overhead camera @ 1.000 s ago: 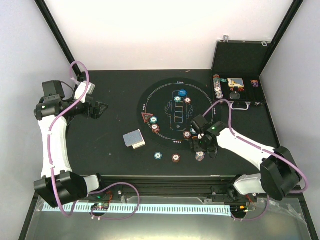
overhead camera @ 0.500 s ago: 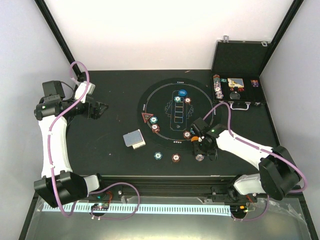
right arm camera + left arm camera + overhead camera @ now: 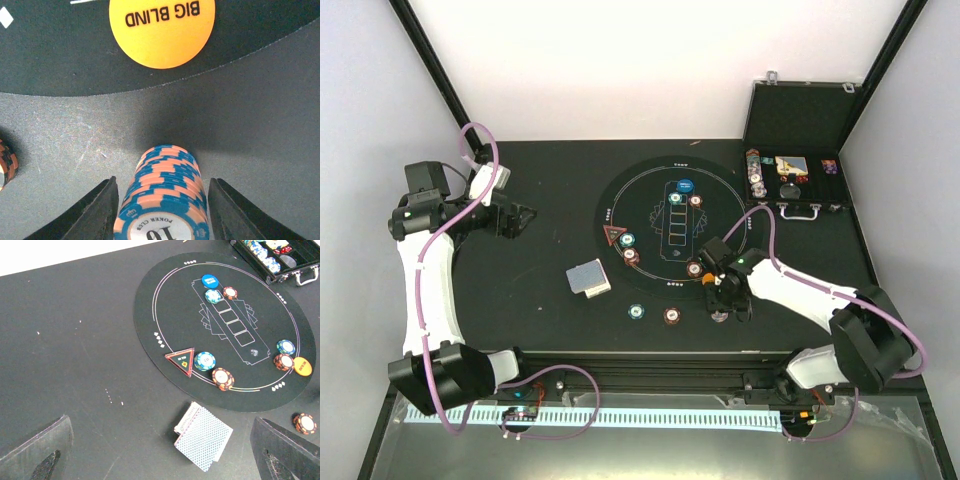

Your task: Distribute texas hold em gaming equipment

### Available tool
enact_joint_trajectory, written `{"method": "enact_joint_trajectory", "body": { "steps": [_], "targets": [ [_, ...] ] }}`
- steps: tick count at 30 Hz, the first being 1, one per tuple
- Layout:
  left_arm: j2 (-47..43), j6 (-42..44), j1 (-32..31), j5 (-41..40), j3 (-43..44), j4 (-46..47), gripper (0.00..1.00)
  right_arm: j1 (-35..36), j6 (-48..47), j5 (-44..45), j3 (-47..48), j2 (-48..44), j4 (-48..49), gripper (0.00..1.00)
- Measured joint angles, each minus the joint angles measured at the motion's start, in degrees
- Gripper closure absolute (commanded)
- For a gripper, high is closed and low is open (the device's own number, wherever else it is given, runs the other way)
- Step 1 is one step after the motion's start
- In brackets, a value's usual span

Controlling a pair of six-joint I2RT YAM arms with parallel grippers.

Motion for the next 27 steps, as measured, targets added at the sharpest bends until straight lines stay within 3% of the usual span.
{"method": "enact_joint_trajectory", "body": {
  "steps": [8, 27],
  "targets": [
    [0.00, 0.02, 0.00, 0.00, 0.00, 0.00, 0.01, 0.33, 0.33, 0.22, 0.02, 0.15, 0.00, 0.67],
    [0.00, 0.02, 0.00, 0.00, 0.00, 0.00, 0.01, 0.70, -0.55, 1.77, 9.03, -0.09, -6.27, 0.69]
  ]
}}
